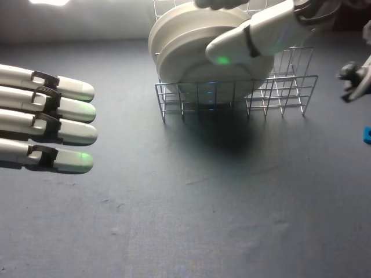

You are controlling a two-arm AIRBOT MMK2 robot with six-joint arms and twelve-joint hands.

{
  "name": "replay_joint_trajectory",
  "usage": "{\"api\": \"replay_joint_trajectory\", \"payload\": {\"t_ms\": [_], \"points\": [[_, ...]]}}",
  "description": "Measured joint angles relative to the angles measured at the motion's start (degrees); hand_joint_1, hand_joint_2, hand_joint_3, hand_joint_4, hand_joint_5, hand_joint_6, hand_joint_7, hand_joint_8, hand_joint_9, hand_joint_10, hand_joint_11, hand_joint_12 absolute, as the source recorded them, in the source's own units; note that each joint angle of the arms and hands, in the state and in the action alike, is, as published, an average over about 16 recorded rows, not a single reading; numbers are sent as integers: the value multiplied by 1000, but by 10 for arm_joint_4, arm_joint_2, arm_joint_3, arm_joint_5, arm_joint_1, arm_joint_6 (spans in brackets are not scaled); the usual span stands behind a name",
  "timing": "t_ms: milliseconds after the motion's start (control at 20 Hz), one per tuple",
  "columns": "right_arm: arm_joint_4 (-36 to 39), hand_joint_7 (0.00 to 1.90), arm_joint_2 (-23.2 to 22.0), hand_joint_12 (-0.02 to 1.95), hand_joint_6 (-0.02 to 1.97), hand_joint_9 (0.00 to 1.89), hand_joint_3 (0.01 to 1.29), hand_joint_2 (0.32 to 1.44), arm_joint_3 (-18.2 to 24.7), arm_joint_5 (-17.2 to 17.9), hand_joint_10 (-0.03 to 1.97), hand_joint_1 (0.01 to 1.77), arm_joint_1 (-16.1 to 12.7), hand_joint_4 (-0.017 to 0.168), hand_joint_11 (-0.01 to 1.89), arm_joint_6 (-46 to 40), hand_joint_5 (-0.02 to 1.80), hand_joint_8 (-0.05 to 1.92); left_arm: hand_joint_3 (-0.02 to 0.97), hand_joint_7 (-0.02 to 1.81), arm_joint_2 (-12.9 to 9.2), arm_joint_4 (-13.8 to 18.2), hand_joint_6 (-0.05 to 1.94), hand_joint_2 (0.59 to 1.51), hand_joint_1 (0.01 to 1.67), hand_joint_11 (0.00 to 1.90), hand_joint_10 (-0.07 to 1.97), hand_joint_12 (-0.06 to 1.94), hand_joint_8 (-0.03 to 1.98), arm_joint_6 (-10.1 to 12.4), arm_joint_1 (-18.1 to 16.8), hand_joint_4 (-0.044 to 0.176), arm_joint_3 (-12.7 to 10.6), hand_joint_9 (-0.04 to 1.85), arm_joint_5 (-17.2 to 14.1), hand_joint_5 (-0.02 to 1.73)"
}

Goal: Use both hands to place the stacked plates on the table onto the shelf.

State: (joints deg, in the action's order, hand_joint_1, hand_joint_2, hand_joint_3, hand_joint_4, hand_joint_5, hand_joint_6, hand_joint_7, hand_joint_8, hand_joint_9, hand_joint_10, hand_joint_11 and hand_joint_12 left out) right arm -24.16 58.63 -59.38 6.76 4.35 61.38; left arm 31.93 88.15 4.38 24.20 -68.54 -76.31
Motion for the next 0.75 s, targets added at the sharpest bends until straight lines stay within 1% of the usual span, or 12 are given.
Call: {"api": "replay_joint_trajectory", "payload": {"t_ms": [100,150,300,400,450,600,700,750], "points": [[13,655,-20,1150,106,644,12,989,24,-2,183,580,-5,-5,262,3,594,163,20,213,0,1,90,1129,23,104,234,330,188,0,-1,5,0,177,0,257],[19,691,-31,1205,191,679,12,990,37,-3,294,547,-7,-5,317,4,626,271,20,279,0,1,176,1133,23,160,354,445,304,-1,-1,4,0,241,-1,320],[42,815,-62,1367,531,809,12,1012,73,-5,644,462,-11,-3,538,9,737,619,19,554,0,2,517,1149,39,421,704,800,656,-1,-1,7,-1,520,-2,582],[62,912,-82,1479,766,913,12,1050,98,-5,882,444,-11,-3,712,11,826,857,18,762,0,2,756,1171,97,637,945,1041,898,-2,0,21,-2,735,-3,777],[71,950,-90,1524,853,953,12,1064,108,-5,972,438,-11,-3,777,12,861,947,17,841,0,3,843,1179,121,715,1038,1138,991,-2,0,26,-2,815,-3,849],[90,1042,-106,1654,1051,1044,12,1087,130,-5,1201,390,-12,-2,920,12,946,1173,16,1024,0,3,1043,1195,145,882,1285,1408,1230,-3,0,31,-2,1002,-3,1023],[103,1115,-116,1781,1247,1117,12,1109,145,-3,1426,362,-11,-2,1050,12,1018,1395,16,1191,0,4,1241,1204,168,1039,1527,1661,1463,-4,0,36,-3,1167,-4,1181],[108,1145,-121,1847,1373,1151,12,1118,151,-3,1563,358,-11,-1,1125,13,1047,1530,15,1276,0,4,1370,1209,183,1134,1671,1785,1602,-4,0,40,-3,1250,-4,1262]]}}
